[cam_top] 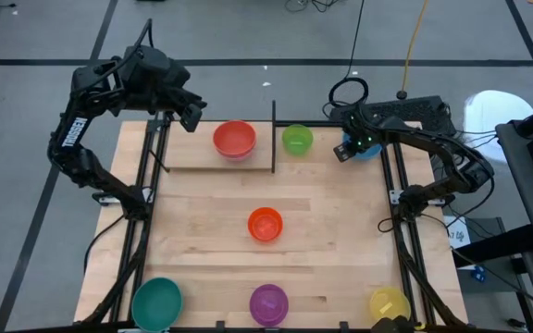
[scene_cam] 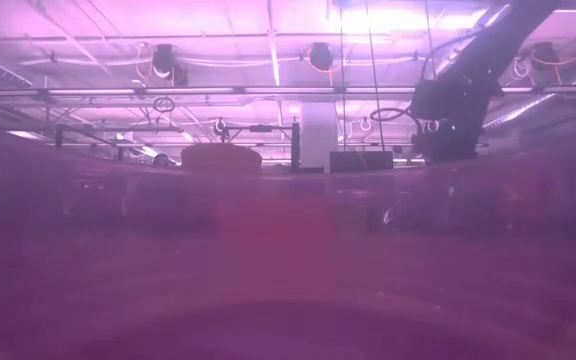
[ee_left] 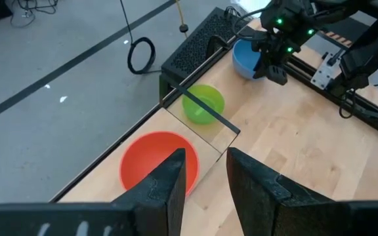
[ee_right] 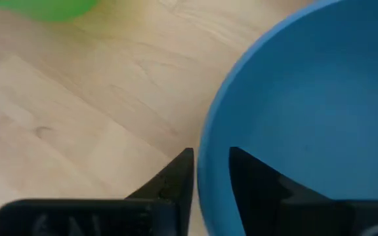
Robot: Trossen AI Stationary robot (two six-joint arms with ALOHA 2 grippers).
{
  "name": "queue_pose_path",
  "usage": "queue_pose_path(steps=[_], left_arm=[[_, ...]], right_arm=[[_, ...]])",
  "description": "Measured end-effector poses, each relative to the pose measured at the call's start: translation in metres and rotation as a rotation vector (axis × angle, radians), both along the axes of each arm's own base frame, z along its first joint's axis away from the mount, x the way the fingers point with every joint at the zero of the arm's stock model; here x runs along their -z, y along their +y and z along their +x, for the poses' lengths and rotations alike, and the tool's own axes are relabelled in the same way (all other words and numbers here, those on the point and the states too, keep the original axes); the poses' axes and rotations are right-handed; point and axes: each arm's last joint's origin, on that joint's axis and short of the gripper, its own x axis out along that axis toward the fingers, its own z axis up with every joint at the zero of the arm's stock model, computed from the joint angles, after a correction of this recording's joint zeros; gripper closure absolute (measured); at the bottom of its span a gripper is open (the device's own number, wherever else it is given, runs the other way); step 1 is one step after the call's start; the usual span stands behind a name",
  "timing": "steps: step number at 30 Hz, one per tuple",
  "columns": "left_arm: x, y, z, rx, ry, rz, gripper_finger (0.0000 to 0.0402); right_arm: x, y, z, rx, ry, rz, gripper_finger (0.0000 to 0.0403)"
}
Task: Place and stack bowls onto a shelf
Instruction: Stack the blue bowl on the red bowl on the shelf
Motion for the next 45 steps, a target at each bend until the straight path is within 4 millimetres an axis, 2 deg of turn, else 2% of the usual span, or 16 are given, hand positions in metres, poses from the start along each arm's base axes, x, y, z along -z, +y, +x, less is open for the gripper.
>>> queue_pose_path(steps=[4, 8, 12, 18, 24, 28, 32, 39, 45], left_arm=[[0.000, 0.000, 0.000, 0.000, 0.000, 0.000, 0.0286], [0.000, 0.000, 0.000, 0.000, 0.000, 0.000, 0.0286], [0.000, 0.000, 0.000, -0.002, -0.001, -0.002, 0.0286], [0.000, 0.000, 0.000, -0.001, -0.001, -0.002, 0.0286], [0.000, 0.000, 0.000, 0.007, 0.005, 0.006, 0.0286], [0.000, 0.000, 0.000, 0.020, 0.015, 0.019, 0.0286], [0.000, 0.000, 0.000, 0.020, 0.015, 0.020, 0.0286], [0.000, 0.000, 0.000, 0.013, 0.017, 0.026, 0.0286], [0.000, 0.001, -0.002, -0.028, 0.040, 0.056, 0.0286]], right_arm=[[0.001, -0.001, 0.000, 0.003, 0.002, -0.015, 0.0388], [-0.002, -0.002, 0.001, 0.003, -0.004, -0.037, 0.0398], [-0.019, -0.002, 0.005, -0.010, -0.052, -0.072, 0.0401], [-0.078, 0.005, 0.009, -0.029, -0.079, -0.204, 0.0402], [-0.157, 0.019, 0.025, -0.220, -0.115, -0.296, 0.0402], [-0.200, 0.026, 0.044, -0.295, -0.171, -0.353, 0.0402], [-0.226, 0.028, 0.069, -0.381, -0.199, -0.391, 0.0402], [-0.238, 0.023, 0.130, -0.524, -0.213, -0.414, 0.0403], [-0.233, 0.022, 0.181, -0.652, -0.247, -0.403, 0.0403]])
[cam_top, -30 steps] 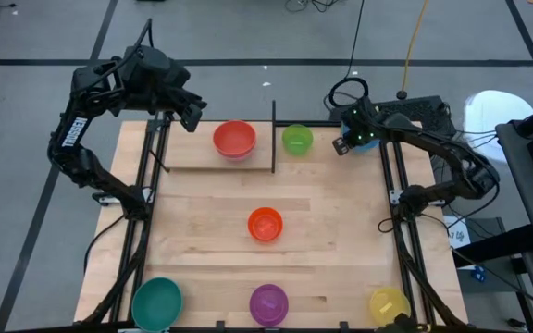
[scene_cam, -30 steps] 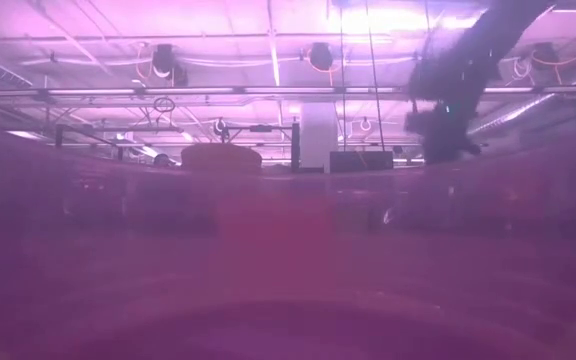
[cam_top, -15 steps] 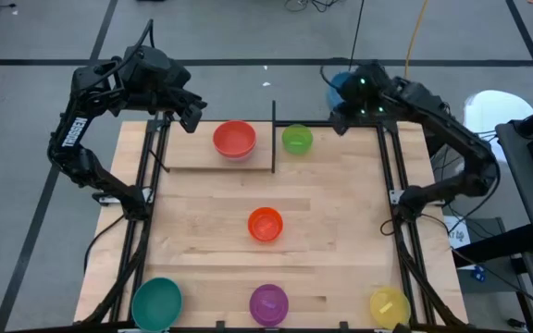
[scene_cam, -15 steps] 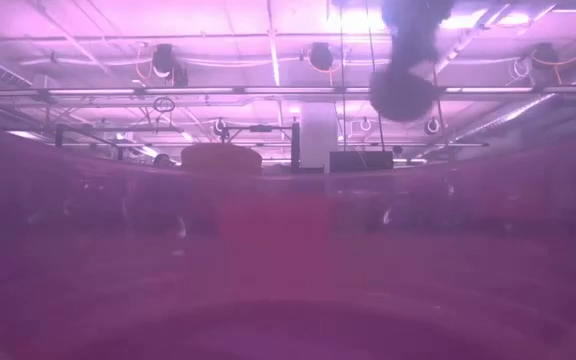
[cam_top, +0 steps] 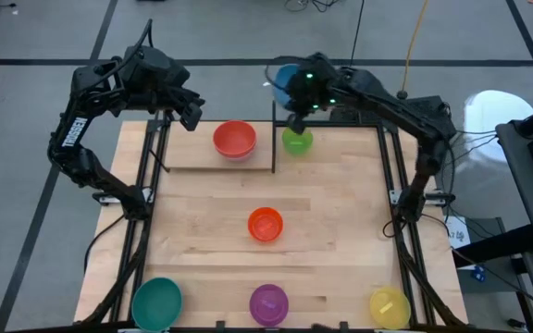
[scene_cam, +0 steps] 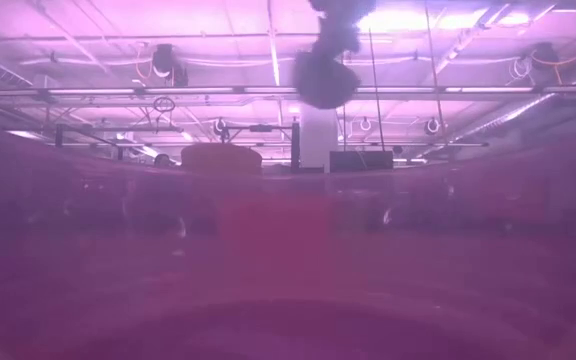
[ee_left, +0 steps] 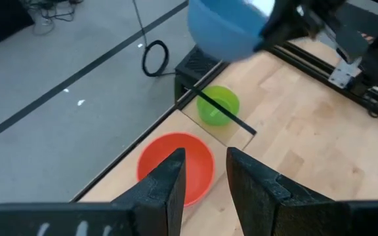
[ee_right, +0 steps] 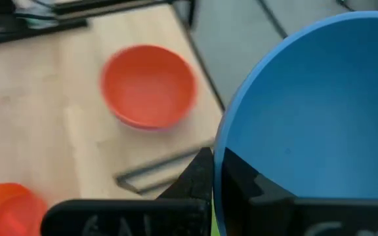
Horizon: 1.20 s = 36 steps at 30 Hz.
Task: Place and stack bowls onto a shelf
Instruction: Stack the blue bowl on the red bowl on the shelf
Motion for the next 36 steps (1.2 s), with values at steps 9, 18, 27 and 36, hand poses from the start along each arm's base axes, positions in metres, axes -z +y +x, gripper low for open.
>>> queue_pose_path(steps=[9, 18, 27, 36], left_arm=[[0.000, 0.000, -0.001, -0.014, 0.006, 0.011, 0.0286], [0.000, 0.000, -0.001, -0.016, 0.006, 0.010, 0.0286], [0.017, 0.001, 0.002, -0.043, 0.118, -0.074, 0.0286], [0.068, 0.012, 0.024, -0.158, 0.281, -0.209, 0.0286]], right_arm=[[0.030, 0.017, 0.049, -0.216, 0.018, 0.039, 0.0403], [0.037, 0.032, 0.072, -0.337, -0.044, 0.007, 0.0403], [0.031, 0.031, 0.068, -0.330, -0.060, -0.004, 0.0403], [0.015, 0.033, 0.053, -0.346, -0.071, -0.041, 0.0403]])
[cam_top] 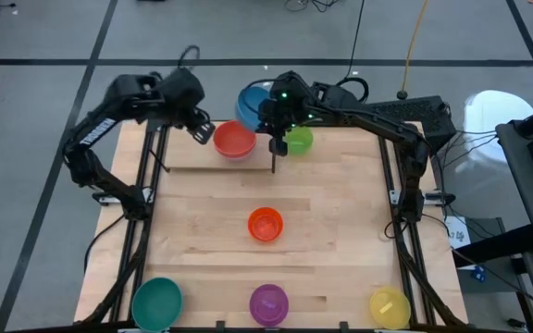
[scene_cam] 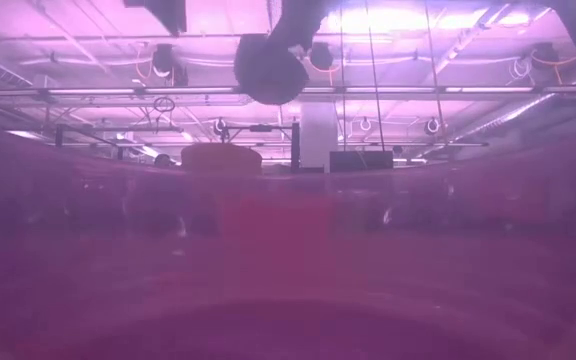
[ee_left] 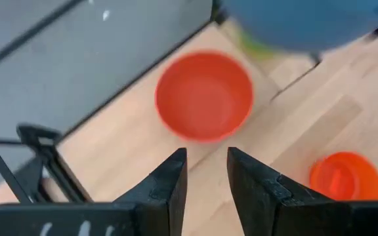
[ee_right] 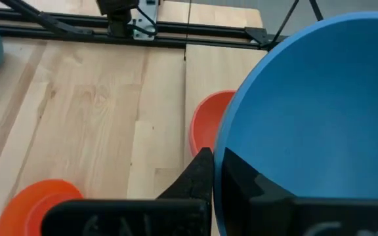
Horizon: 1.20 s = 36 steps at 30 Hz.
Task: Place and stack bowls onto a shelf
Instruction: Stack the blue bowl on the red bowl on the shelf
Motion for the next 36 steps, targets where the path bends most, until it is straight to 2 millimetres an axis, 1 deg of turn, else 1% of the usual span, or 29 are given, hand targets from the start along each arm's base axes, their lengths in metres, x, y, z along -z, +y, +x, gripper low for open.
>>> queue_pose_path(steps=[5, 8, 12, 15, 18, 22, 25, 31, 36], left_arm=[[0.040, 0.005, 0.010, -0.074, 0.120, -0.086, 0.0286], [0.060, 0.008, 0.016, -0.097, 0.156, -0.098, 0.0286], [0.090, 0.013, 0.024, -0.096, 0.191, -0.109, 0.0286], [0.110, 0.018, 0.026, -0.118, 0.208, -0.122, 0.0286], [0.128, 0.027, 0.024, -0.161, 0.226, -0.137, 0.0286], [0.149, 0.038, 0.019, -0.208, 0.230, -0.155, 0.0286], [0.162, 0.046, 0.019, -0.212, 0.182, -0.193, 0.0286], [0.181, 0.058, 0.018, -0.219, 0.130, -0.173, 0.0286], [0.196, 0.066, 0.013, -0.237, 0.119, -0.164, 0.0286]], right_arm=[[-0.008, 0.003, -0.008, -0.012, -0.011, -0.019, 0.0403], [-0.013, 0.004, -0.011, -0.017, -0.021, -0.030, 0.0403], [-0.013, 0.004, -0.011, -0.022, -0.016, -0.037, 0.0403], [-0.011, 0.004, -0.012, -0.028, -0.004, -0.040, 0.0403], [-0.011, 0.004, -0.012, -0.028, -0.002, -0.039, 0.0403], [-0.011, 0.004, -0.012, -0.027, -0.001, -0.039, 0.0403], [-0.011, 0.004, -0.012, -0.028, -0.001, -0.040, 0.0403], [-0.011, 0.004, -0.012, -0.029, -0.001, -0.042, 0.0403], [-0.011, 0.004, -0.012, -0.029, -0.001, -0.043, 0.0403]])
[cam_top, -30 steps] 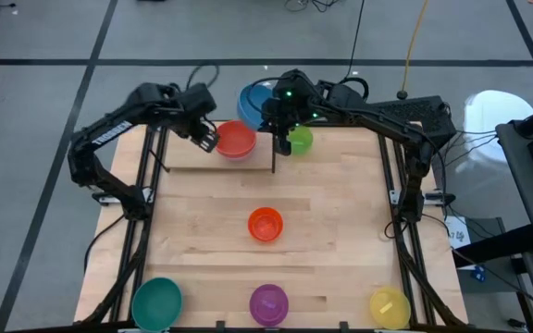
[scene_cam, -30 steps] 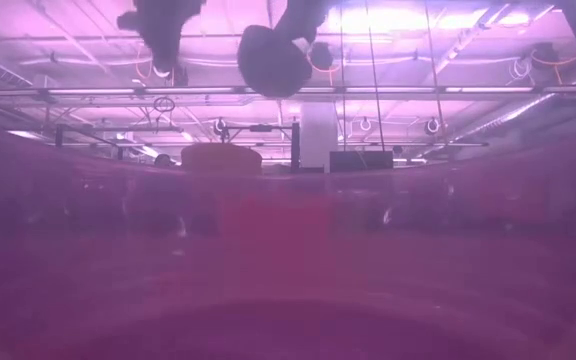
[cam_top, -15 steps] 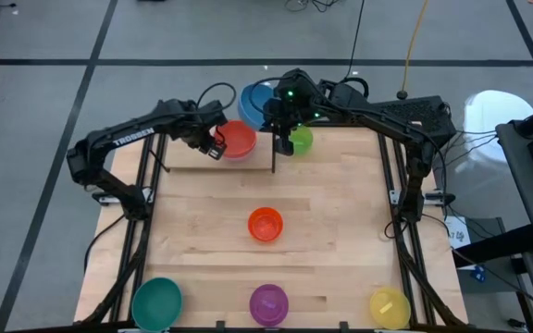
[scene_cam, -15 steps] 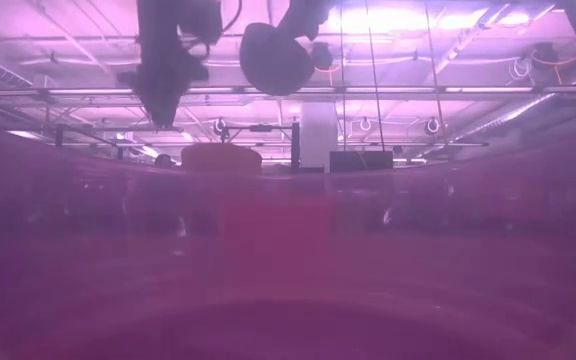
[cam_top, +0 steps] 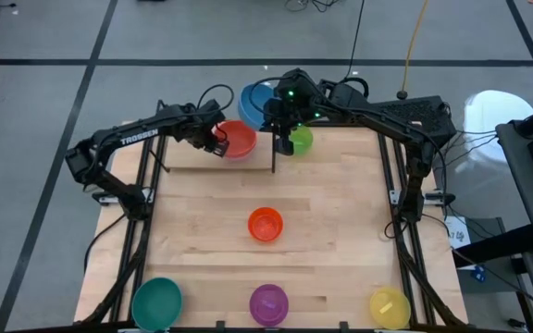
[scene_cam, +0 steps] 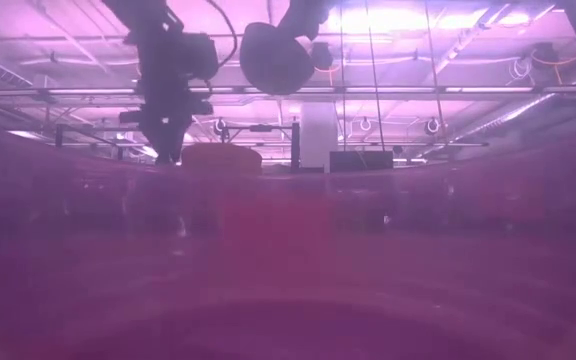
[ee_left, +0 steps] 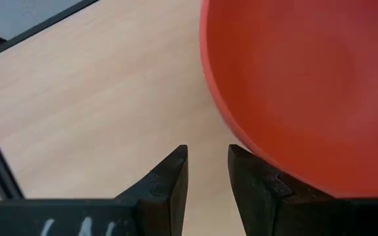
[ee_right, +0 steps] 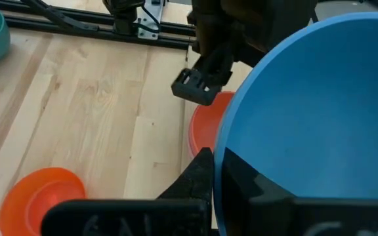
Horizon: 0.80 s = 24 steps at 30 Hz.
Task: Place and stack bowls onto a shelf
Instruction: Stack the blue bowl on the red bowl on the shelf
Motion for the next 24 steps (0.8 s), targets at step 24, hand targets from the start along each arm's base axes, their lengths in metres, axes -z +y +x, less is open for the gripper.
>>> queue_pose_path(steps=[24], left_arm=[[-0.074, -0.010, -0.015, 0.069, -0.327, 0.075, 0.0286]], right_arm=[[0.030, -0.024, 0.021, -0.006, 0.017, 0.062, 0.0403]])
